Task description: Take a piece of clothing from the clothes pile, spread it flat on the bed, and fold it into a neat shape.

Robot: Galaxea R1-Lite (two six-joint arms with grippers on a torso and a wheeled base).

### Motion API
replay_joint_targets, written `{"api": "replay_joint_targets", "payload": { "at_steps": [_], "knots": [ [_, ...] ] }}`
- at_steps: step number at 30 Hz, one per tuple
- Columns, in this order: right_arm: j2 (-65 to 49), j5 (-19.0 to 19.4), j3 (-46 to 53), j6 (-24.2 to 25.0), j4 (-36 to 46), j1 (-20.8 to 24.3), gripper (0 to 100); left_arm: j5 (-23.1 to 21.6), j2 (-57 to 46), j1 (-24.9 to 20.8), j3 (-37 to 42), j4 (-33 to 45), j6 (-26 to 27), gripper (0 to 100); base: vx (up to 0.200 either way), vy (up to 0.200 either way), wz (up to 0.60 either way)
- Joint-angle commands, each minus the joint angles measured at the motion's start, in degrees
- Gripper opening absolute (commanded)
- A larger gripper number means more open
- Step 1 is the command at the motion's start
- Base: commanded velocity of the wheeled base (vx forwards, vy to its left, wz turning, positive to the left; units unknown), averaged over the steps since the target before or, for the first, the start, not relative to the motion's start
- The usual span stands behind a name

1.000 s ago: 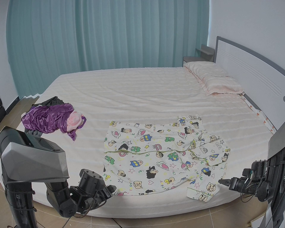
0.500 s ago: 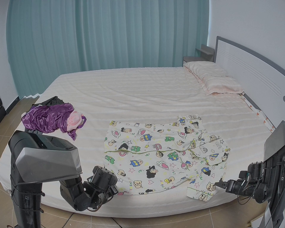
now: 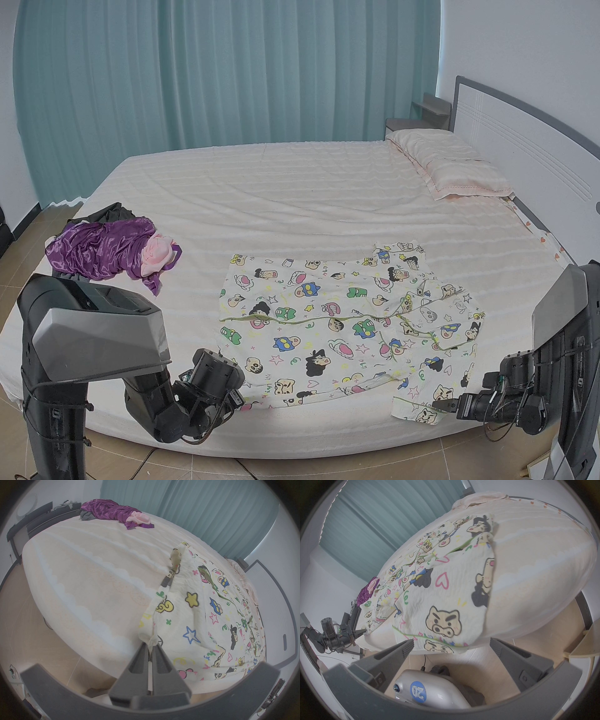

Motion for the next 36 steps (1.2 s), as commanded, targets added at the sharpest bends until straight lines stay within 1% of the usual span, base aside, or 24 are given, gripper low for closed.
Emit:
{"api": "replay_joint_targets", "payload": {
  "at_steps": [1,3,6,7,10,13,16,18,21,23,25,26,29,33,34,36],
  "knots": [
    [2.40,-2.39,-3.70,0.03,-0.41,2.74,100,0.10,-1.77,0.24,1.42,-0.09,0.04,0,0.000,0.000,0.00],
    [3.28,-3.27,-4.58,-0.05,-0.41,3.53,100,0.01,-1.86,0.41,1.51,-0.09,0.04,0,0.000,0.000,0.00],
    [3.28,-3.35,-4.67,-0.05,-0.41,3.62,100,-0.08,-1.77,0.50,1.51,-0.09,0.04,0,0.000,0.000,0.00],
    [3.19,-3.44,-4.67,0.03,-0.41,3.62,0,-0.08,-1.77,0.50,1.51,-0.09,0.04,0,0.000,0.000,0.00],
    [2.40,-4.41,-2.91,-0.14,-0.41,3.27,0,-0.26,-1.77,0.41,1.51,-0.09,0.04,0,0.000,0.000,0.00],
    [0.99,-4.32,-0.28,-0.93,-0.41,2.92,0,-0.26,-1.68,0.41,1.69,0.00,0.04,0,0.000,0.000,0.00],
    [-1.11,-4.32,0.69,-1.99,-0.49,1.51,0,-0.08,-1.94,0.41,2.21,0.00,0.31,0,0.000,0.000,0.00],
    [-3.05,-4.23,1.22,-2.51,-0.41,-0.78,0,-0.08,-2.38,0.41,2.83,0.00,1.01,0,0.000,0.000,0.00],
    [-4.54,-3.97,2.27,-3.92,-0.41,-3.06,0,-0.08,-2.65,0.41,3.71,0.00,1.71,0,0.000,0.000,0.00],
    [-5.95,-3.00,3.06,-5.85,-0.41,-5.79,0,-0.08,-2.65,0.41,4.15,0.00,1.80,0,0.000,0.000,0.00],
    [-6.56,-2.65,2.89,-6.56,-0.41,-7.02,0,-0.08,-2.65,0.41,4.15,0.00,1.89,0,0.000,0.000,0.00],
    [-7.18,-2.47,2.27,-7.17,-0.41,-8.51,0,-0.08,-2.65,0.32,4.06,0.00,1.89,0,0.000,0.000,0.00],
    [-7.71,-2.47,-0.01,-7.26,-0.41,-10.09,0,-0.08,-2.30,0.15,3.80,-0.09,1.89,0,0.000,0.000,0.00],
    [-6.21,-2.47,-0.72,-7.44,-0.41,-10.88,0,-0.08,-1.94,0.50,2.83,-0.18,1.89,0,0.000,0.000,0.00],
    [-5.77,-2.39,-0.72,-7.70,-0.41,-10.79,100,-0.08,-1.77,0.50,2.74,-0.18,1.89,0,0.000,0.000,0.00],
    [-4.81,-1.95,-0.36,-8.14,-0.41,-10.79,100,-0.08,-1.42,0.50,2.57,-0.18,1.89,0,0.000,0.000,0.00]
  ]
}}
